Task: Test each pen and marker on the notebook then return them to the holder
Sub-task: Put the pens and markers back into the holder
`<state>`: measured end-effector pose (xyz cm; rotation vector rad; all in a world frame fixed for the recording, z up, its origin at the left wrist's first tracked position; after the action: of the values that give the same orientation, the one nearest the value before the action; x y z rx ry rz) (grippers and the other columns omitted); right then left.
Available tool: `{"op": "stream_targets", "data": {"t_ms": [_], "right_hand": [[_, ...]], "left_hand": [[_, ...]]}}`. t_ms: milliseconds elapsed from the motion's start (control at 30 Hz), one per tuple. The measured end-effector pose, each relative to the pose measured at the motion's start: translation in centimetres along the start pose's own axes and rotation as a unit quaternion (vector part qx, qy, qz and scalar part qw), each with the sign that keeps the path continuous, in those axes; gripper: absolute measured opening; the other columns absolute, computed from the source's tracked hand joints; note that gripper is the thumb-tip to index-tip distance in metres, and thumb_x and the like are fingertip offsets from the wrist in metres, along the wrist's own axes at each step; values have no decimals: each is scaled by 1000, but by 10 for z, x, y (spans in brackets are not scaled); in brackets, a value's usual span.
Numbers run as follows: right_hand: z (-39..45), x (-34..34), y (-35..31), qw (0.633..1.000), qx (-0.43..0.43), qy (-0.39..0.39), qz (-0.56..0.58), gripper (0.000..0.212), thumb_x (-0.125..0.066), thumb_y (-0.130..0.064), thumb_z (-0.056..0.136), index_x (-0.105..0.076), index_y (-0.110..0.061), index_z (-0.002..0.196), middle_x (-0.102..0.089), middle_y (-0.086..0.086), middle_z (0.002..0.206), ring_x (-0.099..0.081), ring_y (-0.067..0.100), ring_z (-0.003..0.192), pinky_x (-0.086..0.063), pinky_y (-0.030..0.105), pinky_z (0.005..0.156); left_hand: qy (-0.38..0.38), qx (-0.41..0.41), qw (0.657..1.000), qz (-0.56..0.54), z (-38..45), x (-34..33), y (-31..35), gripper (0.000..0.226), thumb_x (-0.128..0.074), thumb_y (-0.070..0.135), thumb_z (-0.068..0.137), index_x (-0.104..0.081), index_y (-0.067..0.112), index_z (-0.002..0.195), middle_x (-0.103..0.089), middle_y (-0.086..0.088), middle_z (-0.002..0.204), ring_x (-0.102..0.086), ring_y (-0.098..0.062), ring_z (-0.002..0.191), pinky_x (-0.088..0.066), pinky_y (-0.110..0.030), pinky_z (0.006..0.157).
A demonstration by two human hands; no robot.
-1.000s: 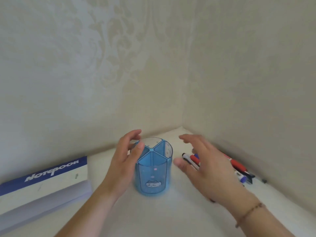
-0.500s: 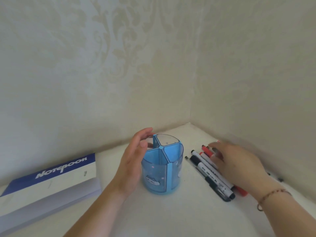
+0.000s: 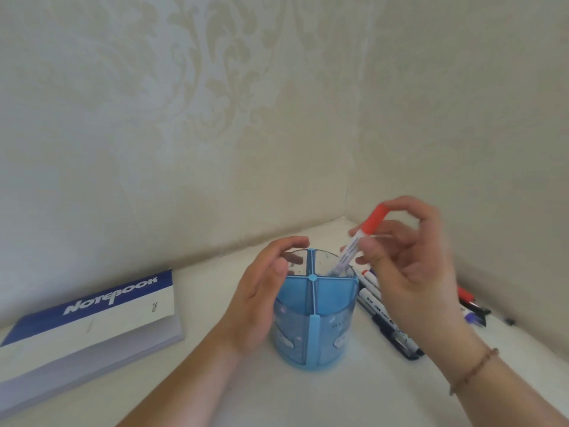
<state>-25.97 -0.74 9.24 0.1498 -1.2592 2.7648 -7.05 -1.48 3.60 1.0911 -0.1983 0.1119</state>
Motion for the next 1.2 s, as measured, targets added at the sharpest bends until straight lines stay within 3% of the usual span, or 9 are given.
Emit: {"op": "stream_targets", "data": {"t_ms": [133, 267, 400, 500, 700, 833, 900, 1067, 1200], "right_hand": [[-1, 1, 7, 994, -3, -68, -90, 19, -67, -17, 87, -62, -31, 100, -73, -11, 97, -69, 11, 96, -56, 36, 80], [17, 50, 21, 993, -69, 43, -90, 16, -62, -14, 91, -65, -30, 94, -72, -6, 88, -65, 12, 73, -53, 23, 59], [16, 62, 62, 900, -176, -92, -387, 20, -70, -26, 83, -64, -38, 69, -66, -18, 76, -58, 6, 67, -50, 27, 61], [14, 62, 70, 863, -209, -153, -433, 15, -71, -34, 80, -65, -37, 67, -65, -19, 75, -59, 3, 75, -54, 34, 70], [7, 56, 69, 761, -247, -242, -549, 21, -66, -50, 78, -66, -33, 67, -62, -16, 69, -54, 0, 60, -39, 22, 50], [3, 49, 68, 711, -245, -265, -604, 33, -63, -54, 76, -60, -26, 59, -59, -11, 65, -55, 9, 63, -36, 21, 51], [4, 49, 67, 727, -235, -253, -593, 31, -60, -50, 80, -56, -25, 62, -57, -8, 70, -52, 14, 69, -35, 23, 51], [14, 50, 50, 896, -137, -164, -389, 9, -38, -41, 97, -45, -37, 100, -64, -8, 68, -56, 17, 57, -52, 41, 56], [15, 48, 26, 916, 10, -183, -357, 27, -34, -46, 98, -55, -51, 114, -54, -22, 88, -54, 9, 69, -48, 34, 62]], "left_hand": [[1, -6, 1000, -1, 1, 5, -1, 54, -50, 61, 85, -58, 26, 126, -60, 1, 122, -58, -20, 104, -48, -37, 95], [-12, -1, 1000, -15, 2, 5, -3, 49, -51, 47, 83, -58, 23, 125, -66, 1, 114, -62, -18, 102, -48, -22, 88], [22, -9, 999, -37, 5, 8, -4, 47, -47, 42, 88, -61, 13, 122, -69, -7, 107, -64, -25, 97, -50, -26, 86], [30, -10, 999, -34, 4, 9, -3, 45, -44, 44, 90, -64, 15, 117, -70, -7, 104, -64, -28, 97, -51, -36, 89], [31, -5, 999, -25, 3, 8, -2, 45, -44, 47, 89, -66, 17, 114, -70, -4, 104, -65, -27, 97, -50, -46, 90], [34, -6, 999, -24, 2, 9, -2, 45, -44, 47, 89, -66, 17, 114, -70, -4, 104, -65, -27, 97, -49, -50, 91], [30, -9, 999, -23, 2, 9, -3, 46, -42, 47, 90, -65, 17, 116, -70, -4, 106, -64, -27, 99, -49, -51, 91], [-5, 1, 999, -37, 2, 3, -6, 52, -41, 48, 88, -59, 17, 126, -69, -5, 116, -63, -26, 111, -48, -38, 98], [4, -1, 999, -38, 2, 3, -6, 50, -41, 48, 90, -58, 18, 126, -70, -4, 114, -63, -25, 112, -48, -43, 98]]}}
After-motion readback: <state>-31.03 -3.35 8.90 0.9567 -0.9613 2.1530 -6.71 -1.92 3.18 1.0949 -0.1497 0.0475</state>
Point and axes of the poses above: each hand's wrist, its own z-axis towards the middle knuckle, its own x-axis out of the back of the hand, y = z × x, the point moved 4 cm from there along z, towards the middle knuckle
